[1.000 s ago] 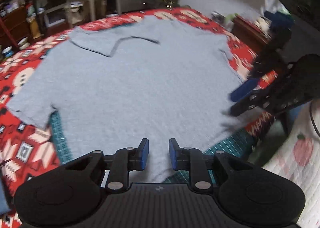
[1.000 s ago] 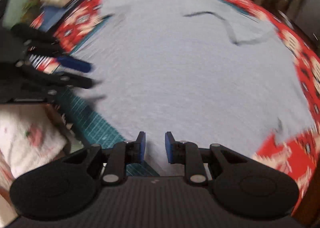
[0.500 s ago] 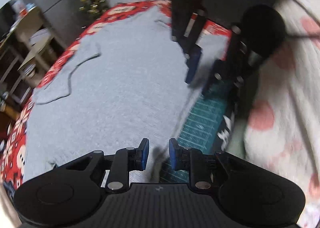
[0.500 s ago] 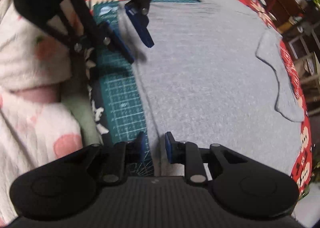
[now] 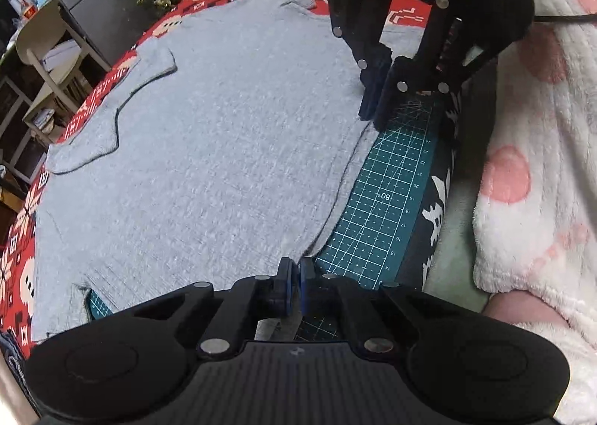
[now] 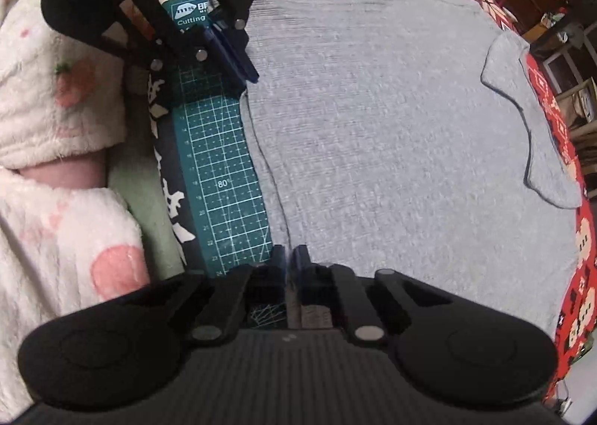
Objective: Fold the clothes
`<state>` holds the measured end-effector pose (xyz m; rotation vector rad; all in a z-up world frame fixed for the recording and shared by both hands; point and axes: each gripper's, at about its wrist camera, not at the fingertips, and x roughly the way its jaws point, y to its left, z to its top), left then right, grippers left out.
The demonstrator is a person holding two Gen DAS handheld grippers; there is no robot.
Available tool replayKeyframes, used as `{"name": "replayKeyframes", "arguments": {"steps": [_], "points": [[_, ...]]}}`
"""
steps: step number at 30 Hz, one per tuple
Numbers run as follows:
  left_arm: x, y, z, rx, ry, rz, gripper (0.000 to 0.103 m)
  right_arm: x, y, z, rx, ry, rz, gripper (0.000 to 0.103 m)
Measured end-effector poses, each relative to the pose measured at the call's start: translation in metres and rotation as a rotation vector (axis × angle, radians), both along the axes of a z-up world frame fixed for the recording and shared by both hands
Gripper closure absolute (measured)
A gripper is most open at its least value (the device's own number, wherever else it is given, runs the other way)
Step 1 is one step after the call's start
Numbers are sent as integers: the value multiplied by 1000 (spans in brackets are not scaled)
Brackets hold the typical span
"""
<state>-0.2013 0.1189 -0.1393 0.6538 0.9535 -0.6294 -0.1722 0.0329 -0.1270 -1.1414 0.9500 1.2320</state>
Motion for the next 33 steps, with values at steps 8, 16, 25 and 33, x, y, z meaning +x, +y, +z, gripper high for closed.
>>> {"name": "replayKeyframes", "arguments": {"steps": [8,16,25,33], "points": [[-4,0,4,19,26,-54,99,-3,2,1,-40,40,11,101],[-8,8,9,0,26,-2,89,5,-4,14,31,84,-55,91],[26,60,57,-354,-65,388,65,59,-20,61,300,79,-417,54],[59,83,64,-538,-276,727,38,106,-38,73,558,59,-834,11]]}}
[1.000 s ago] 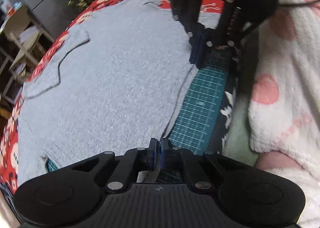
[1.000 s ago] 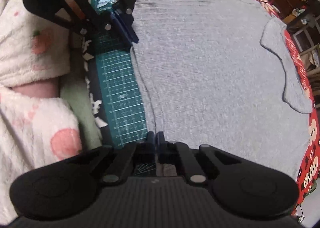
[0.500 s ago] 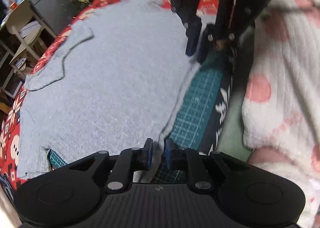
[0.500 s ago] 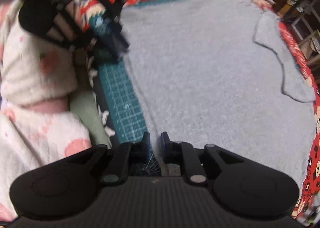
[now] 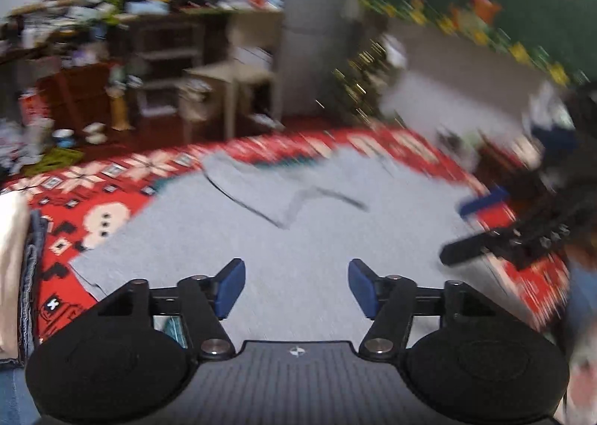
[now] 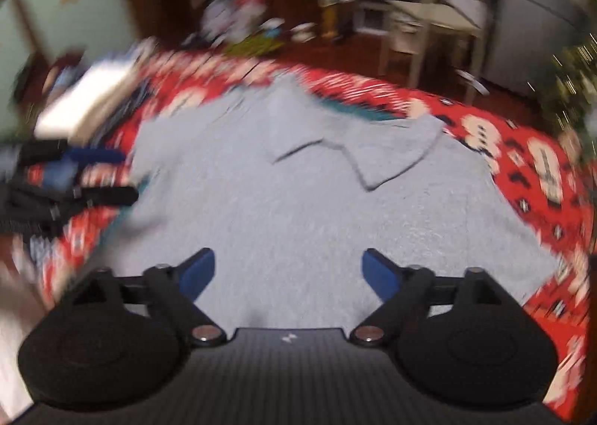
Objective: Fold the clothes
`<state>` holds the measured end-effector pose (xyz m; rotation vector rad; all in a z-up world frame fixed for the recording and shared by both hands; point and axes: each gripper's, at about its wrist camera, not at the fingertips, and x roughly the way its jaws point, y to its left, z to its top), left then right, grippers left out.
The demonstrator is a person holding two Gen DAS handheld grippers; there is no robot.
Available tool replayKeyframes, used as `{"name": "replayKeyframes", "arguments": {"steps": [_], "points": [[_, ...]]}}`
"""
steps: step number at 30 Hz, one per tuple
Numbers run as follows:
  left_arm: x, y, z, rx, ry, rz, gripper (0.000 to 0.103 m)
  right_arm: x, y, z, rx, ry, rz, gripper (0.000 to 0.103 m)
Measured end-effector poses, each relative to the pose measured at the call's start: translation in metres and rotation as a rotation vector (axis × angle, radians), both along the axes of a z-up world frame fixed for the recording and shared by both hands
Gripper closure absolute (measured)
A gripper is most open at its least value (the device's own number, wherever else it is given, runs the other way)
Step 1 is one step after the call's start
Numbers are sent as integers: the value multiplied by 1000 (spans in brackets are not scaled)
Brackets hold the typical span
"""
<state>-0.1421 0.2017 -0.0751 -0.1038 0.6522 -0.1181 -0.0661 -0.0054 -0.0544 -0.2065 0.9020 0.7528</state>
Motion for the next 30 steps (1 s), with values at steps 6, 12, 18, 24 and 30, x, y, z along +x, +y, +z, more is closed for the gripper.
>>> {"name": "replayKeyframes", "arguments": {"steps": [6,12,18,24,30], "points": [[36,4,-30,-46,28,164,36,12,13,-13,91,-70,-207,1],[60,11,-41,51,72,289,29,13,47,-26,-47,-197,-246,1],[59,26,-36,34,53,296,27,16,64,-18,-78,-346,-175,1],[62,41,-29,78,-10,351,28,50,73,-24,15,-302,-222,12],[74,60,-35,52,30,422,76,92,94,-50,22,-264,-224,103]]}}
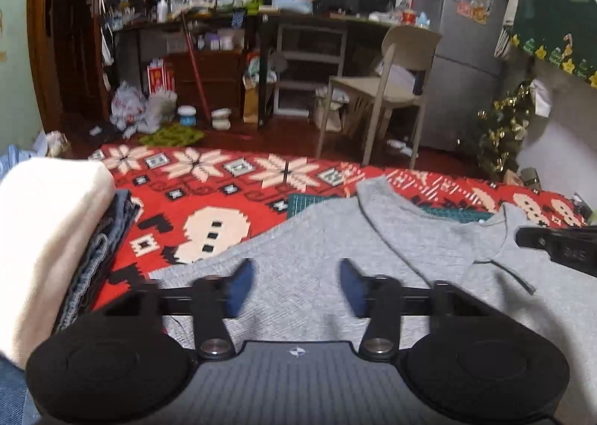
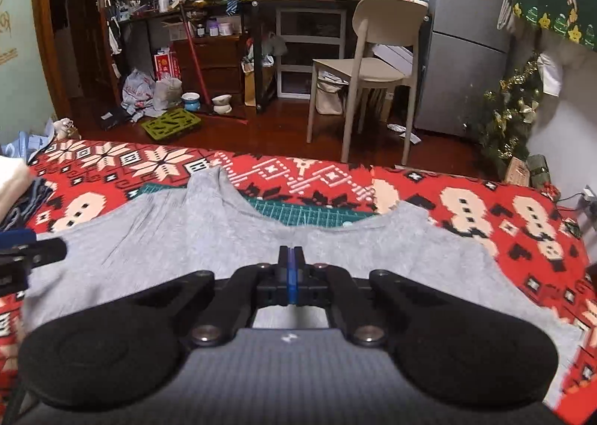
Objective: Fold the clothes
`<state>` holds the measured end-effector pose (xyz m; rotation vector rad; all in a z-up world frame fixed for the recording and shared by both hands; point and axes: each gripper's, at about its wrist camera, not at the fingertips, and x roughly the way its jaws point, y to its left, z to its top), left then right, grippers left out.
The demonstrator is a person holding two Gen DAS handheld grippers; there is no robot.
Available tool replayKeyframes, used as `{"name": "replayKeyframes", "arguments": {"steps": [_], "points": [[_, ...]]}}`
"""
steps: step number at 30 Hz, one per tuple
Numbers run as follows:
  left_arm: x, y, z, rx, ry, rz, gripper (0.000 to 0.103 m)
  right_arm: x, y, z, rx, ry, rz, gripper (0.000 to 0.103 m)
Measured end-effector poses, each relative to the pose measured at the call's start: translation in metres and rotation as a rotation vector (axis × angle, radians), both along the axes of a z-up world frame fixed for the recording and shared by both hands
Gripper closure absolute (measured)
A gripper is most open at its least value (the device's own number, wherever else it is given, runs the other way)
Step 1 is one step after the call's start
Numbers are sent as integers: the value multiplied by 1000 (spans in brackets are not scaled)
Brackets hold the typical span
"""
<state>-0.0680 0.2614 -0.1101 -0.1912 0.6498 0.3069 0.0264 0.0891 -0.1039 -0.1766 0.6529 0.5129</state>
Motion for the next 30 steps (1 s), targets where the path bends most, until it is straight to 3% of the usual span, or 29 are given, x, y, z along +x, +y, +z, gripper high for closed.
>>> {"name": "replayKeyframes", "arguments": {"steps": [3,6,10,15,22,24,30], "points": [[4,11,-5,-54,6,2,87,20,14,-15,10,14,18,103],[5,19,-11,-79,24,11,88,42,26,-33,20,57,26,103],[11,26,-25,-57,84,42,88,70,39,-65,2,70,-20,103],[15,33,-37,-73,119,66,89,83,35,-66,55,84,-32,103],[14,36,-29,-66,105,64,90,74,1,-21,129,90,-77,98],[10,41,-22,-72,87,66,90,68,-15,-1,110,74,-120,92],[0,70,-10,-162,88,147,90,42,-69,39,84,49,-221,92]]}}
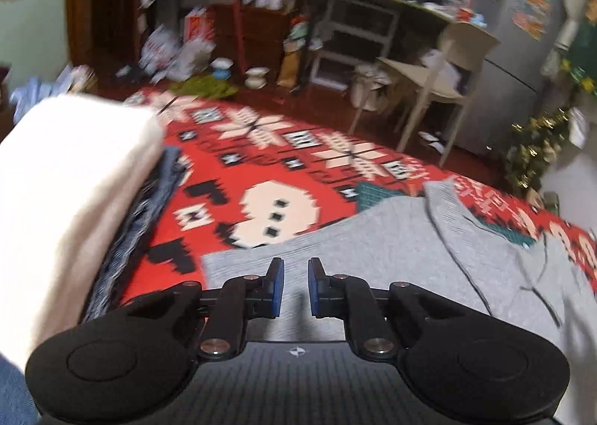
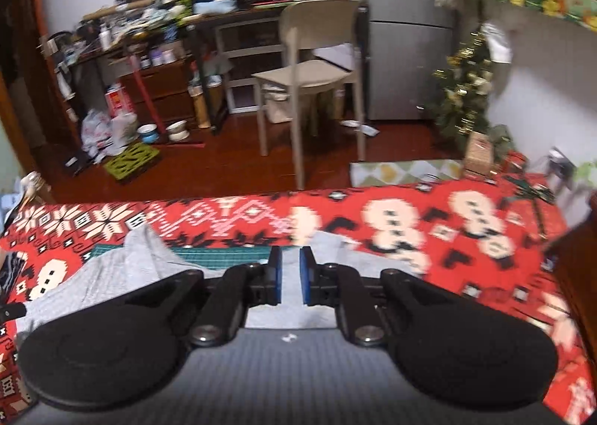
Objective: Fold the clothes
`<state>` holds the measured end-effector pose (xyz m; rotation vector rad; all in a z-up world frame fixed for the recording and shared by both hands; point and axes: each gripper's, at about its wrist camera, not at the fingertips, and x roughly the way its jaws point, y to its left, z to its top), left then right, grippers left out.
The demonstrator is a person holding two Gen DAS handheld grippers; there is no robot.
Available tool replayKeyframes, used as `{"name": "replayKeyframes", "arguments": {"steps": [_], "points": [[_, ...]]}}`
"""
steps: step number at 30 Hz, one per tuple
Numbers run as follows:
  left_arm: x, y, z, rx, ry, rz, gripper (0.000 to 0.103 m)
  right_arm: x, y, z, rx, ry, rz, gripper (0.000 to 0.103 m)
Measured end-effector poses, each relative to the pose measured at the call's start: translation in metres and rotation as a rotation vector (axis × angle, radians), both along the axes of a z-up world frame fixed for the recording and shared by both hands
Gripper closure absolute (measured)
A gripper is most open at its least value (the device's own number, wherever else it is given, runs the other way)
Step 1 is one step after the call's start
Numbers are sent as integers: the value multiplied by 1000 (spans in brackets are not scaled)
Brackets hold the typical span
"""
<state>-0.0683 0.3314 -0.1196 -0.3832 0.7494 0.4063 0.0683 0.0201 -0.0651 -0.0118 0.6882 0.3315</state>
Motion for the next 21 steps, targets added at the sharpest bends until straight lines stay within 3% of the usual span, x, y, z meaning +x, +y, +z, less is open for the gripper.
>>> {"name": "replayKeyframes", "arguments": {"steps": [2,4,8,11,17,21], "points": [[1,8,-2,-34,29,12,90,-9,-16,9,-15,-8,-31,89],[1,16,-4,-76,55,34,90,-20,-35,15,-19,-13,-85,70],[-3,30,-9,-153,66,76,89,-33,-72,15,2,15,-184,69],[-6,37,-10,-180,68,106,76,-37,-86,6,-17,24,-235,62],[-6,48,-11,-167,57,161,73,-27,-91,-9,-53,25,-249,58],[-1,48,-14,-141,57,158,70,-22,-96,-10,-69,-8,-254,40]]}}
